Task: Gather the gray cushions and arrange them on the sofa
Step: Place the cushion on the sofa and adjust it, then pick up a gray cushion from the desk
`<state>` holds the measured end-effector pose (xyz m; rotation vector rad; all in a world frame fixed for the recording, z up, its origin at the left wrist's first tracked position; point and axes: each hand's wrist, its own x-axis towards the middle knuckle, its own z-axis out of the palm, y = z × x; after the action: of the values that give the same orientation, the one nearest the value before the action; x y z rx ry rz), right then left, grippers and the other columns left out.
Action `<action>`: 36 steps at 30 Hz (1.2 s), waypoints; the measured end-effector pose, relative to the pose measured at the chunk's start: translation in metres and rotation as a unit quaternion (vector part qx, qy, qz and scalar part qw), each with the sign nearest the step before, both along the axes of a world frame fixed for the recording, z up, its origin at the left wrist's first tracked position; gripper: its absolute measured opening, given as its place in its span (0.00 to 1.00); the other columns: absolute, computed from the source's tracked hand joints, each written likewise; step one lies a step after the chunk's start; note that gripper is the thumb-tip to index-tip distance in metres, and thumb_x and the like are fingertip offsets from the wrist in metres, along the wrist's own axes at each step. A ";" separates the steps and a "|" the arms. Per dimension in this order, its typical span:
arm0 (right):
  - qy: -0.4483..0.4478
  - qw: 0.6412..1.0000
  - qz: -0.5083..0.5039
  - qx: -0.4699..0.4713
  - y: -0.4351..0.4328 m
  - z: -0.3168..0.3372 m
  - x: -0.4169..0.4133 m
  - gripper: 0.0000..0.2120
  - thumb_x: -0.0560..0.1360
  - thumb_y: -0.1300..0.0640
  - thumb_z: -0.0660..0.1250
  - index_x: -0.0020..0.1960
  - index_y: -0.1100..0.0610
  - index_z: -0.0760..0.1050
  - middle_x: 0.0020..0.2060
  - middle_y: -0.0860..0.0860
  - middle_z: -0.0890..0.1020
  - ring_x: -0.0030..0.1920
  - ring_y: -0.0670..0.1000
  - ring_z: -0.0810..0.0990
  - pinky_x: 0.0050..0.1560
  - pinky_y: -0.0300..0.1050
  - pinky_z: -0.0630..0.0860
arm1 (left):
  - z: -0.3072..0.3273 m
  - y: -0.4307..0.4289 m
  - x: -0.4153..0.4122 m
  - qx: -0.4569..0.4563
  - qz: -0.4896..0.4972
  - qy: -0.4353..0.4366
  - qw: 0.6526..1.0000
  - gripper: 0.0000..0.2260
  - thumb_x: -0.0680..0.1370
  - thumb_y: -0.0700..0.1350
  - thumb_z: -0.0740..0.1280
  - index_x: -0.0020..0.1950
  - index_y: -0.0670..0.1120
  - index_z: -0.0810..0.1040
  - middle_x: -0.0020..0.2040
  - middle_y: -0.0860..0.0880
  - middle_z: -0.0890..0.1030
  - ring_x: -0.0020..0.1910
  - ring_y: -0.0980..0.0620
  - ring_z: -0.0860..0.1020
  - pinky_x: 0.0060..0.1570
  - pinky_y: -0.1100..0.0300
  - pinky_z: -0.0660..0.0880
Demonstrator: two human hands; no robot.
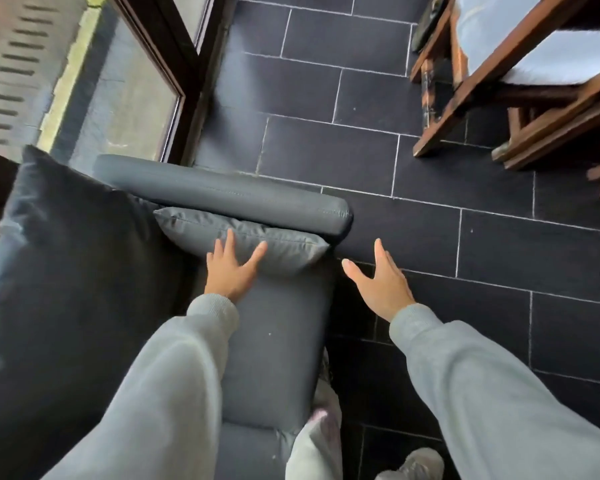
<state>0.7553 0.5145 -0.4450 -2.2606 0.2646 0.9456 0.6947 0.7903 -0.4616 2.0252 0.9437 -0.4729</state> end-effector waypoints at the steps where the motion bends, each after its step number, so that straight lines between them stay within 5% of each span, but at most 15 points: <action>1: -0.018 0.999 0.021 -0.022 -0.017 0.017 0.001 0.45 0.78 0.30 0.60 0.85 0.46 0.42 0.84 0.55 0.49 0.83 0.59 0.47 0.80 0.60 0.50 | 0.016 -0.022 0.005 0.041 -0.076 0.014 0.996 0.42 0.76 0.71 0.62 0.84 0.56 0.50 0.85 0.45 0.48 0.83 0.42 0.45 0.79 0.44 0.48; 5: -0.082 0.984 0.077 -0.138 -0.104 0.079 0.001 0.43 0.78 0.27 0.52 0.84 0.44 0.37 0.84 0.58 0.41 0.83 0.61 0.38 0.79 0.64 0.43 | 0.083 -0.120 0.030 0.156 -0.264 0.018 0.952 0.45 0.69 0.80 0.52 0.82 0.65 0.45 0.85 0.50 0.42 0.82 0.41 0.39 0.77 0.36 0.46; 15: -0.121 0.962 -0.022 -0.244 -0.414 0.214 -0.094 0.47 0.72 0.20 0.46 0.81 0.40 0.31 0.80 0.59 0.29 0.81 0.61 0.30 0.77 0.66 0.35 | 0.226 -0.425 0.011 0.253 -0.480 -0.065 0.837 0.46 0.69 0.82 0.45 0.81 0.65 0.35 0.84 0.49 0.35 0.81 0.40 0.33 0.76 0.32 0.42; 27: -0.108 0.890 -0.307 -0.319 -0.759 0.344 -0.307 0.46 0.73 0.21 0.48 0.83 0.40 0.36 0.81 0.59 0.31 0.82 0.60 0.33 0.78 0.66 0.36 | 0.362 -0.817 -0.037 0.231 -0.640 -0.198 0.706 0.48 0.69 0.81 0.54 0.82 0.64 0.37 0.84 0.49 0.37 0.82 0.42 0.36 0.77 0.34 0.42; 36: -0.039 0.810 -0.480 -0.334 -0.919 0.349 -0.388 0.48 0.71 0.19 0.47 0.83 0.40 0.38 0.82 0.59 0.35 0.82 0.61 0.36 0.77 0.66 0.37 | 0.395 -1.051 -0.061 0.181 -0.751 -0.237 0.590 0.45 0.73 0.77 0.57 0.82 0.64 0.38 0.84 0.49 0.35 0.81 0.42 0.33 0.77 0.34 0.40</action>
<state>0.3677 -0.4041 -0.0965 -2.2235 1.7329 0.1897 0.6335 -0.2611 -0.0663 2.6776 -1.3675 -0.5016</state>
